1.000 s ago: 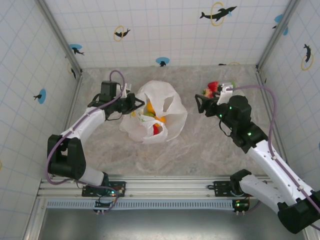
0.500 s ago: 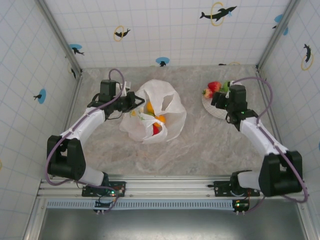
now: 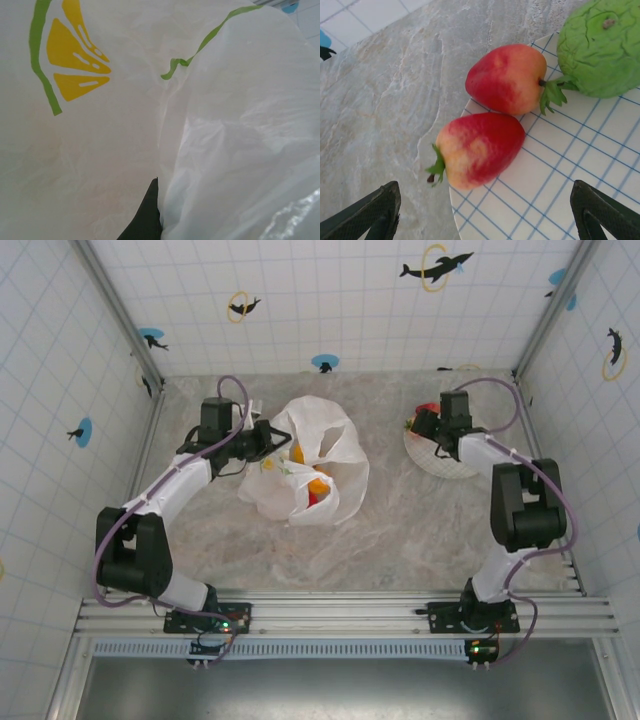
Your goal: Place the fruits into the plastic bag
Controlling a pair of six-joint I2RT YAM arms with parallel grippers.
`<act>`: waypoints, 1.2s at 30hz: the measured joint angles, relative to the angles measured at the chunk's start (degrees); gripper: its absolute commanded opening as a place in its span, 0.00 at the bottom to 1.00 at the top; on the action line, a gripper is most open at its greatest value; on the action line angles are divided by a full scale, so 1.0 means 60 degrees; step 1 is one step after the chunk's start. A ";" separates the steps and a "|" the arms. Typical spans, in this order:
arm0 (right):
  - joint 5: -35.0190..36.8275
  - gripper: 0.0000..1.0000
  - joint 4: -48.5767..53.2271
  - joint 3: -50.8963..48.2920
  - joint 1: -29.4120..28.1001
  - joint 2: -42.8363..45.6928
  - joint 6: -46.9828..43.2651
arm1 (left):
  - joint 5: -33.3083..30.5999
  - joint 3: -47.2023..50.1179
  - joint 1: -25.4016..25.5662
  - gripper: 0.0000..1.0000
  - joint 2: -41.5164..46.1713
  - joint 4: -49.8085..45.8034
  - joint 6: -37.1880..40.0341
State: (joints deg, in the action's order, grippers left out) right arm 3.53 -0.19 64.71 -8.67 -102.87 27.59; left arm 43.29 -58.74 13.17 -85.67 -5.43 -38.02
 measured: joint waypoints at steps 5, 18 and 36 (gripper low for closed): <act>0.0288 0.86 0.0047 0.0732 -0.0164 -0.0834 -0.0040 | 0.0040 0.0011 0.0000 0.00 0.0000 0.0004 0.0000; 0.1424 0.83 0.1020 0.3031 -0.0874 -0.2524 -0.1089 | 0.0157 0.0018 0.0000 0.00 -0.0011 0.0000 0.0000; 0.2612 0.79 0.2907 0.5096 -0.1213 -0.4109 -0.2623 | 0.0189 0.0160 0.0000 0.00 -0.0047 -0.0004 0.0000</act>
State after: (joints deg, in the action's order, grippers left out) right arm 19.20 17.26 95.29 -15.94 -127.52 11.86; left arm 44.42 -57.78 13.17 -85.95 -5.45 -38.02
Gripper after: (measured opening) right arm 0.791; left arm 0.041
